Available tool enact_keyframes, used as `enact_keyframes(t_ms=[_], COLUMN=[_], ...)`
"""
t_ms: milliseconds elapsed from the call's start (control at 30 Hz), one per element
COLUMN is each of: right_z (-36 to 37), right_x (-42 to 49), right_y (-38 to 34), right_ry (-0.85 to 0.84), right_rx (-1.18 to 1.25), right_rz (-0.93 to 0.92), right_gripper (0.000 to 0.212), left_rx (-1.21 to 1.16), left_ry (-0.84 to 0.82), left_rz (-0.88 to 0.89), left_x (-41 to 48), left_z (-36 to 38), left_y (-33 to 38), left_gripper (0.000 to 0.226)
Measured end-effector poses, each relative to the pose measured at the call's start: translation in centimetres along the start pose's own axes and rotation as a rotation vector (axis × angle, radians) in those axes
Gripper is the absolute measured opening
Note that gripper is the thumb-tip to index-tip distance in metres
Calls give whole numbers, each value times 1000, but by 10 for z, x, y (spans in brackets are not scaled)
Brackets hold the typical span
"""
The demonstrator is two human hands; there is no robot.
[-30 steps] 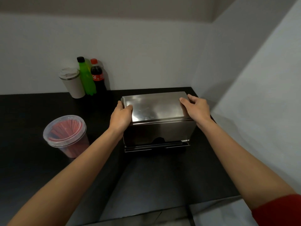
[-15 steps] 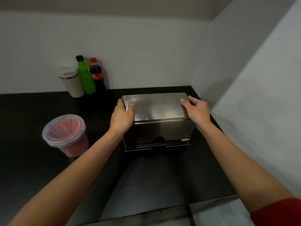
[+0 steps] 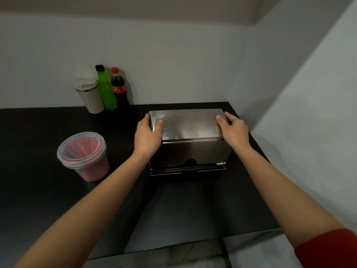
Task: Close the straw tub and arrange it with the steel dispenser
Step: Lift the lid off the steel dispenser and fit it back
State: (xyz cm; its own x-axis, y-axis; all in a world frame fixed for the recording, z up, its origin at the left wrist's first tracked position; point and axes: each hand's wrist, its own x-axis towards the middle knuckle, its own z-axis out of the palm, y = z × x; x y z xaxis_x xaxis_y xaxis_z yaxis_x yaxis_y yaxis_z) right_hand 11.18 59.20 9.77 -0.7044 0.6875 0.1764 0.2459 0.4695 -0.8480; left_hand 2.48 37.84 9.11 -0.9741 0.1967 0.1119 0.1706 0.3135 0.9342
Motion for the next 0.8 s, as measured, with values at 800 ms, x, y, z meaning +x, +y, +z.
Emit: enact_keyframes(t_ms=[800], right_z=[38], right_x=[-72], right_y=[-55], right_ry=[-85], right_rx=[-208], right_rz=[-411], right_gripper=[51], left_rx=[205], left_ry=[173], left_rz=[248], left_x=[-54], left_z=[-64], left_y=[4], left_gripper=[58])
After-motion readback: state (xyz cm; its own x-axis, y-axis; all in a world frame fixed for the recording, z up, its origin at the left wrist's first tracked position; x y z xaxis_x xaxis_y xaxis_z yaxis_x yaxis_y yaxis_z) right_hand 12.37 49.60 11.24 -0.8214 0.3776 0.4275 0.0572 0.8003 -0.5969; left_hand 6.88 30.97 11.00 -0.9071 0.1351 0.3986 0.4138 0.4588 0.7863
